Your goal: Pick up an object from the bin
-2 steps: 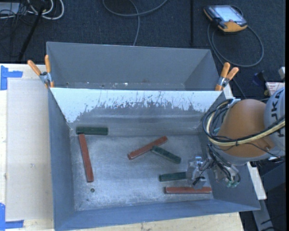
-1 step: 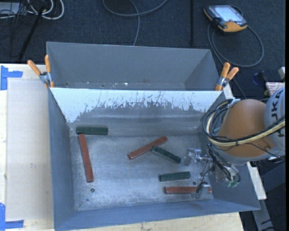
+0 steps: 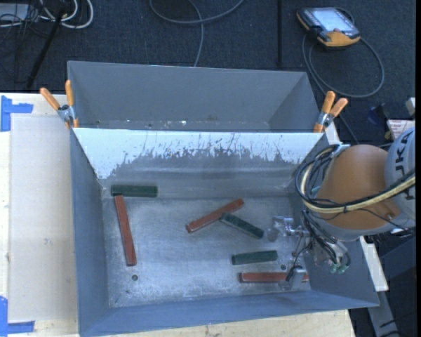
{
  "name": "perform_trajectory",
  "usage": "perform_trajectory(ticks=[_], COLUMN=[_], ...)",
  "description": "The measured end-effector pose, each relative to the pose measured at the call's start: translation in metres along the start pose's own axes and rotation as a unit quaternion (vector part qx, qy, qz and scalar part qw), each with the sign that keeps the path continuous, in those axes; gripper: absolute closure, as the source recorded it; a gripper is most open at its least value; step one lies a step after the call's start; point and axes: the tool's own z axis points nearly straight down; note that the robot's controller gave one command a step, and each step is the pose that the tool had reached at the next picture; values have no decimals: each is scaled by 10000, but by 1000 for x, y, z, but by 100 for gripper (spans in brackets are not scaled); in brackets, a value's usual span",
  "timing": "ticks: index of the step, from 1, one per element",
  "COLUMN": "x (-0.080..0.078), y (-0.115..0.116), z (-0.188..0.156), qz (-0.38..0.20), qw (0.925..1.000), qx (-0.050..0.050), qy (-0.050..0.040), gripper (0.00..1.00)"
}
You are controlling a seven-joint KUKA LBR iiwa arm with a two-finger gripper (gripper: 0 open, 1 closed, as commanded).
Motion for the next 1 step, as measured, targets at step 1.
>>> perform_trajectory(ticks=[1], x=[12], y=[1], z=[38], qz=[407], qw=[9992], qx=[-1], qy=[8], gripper=[100])
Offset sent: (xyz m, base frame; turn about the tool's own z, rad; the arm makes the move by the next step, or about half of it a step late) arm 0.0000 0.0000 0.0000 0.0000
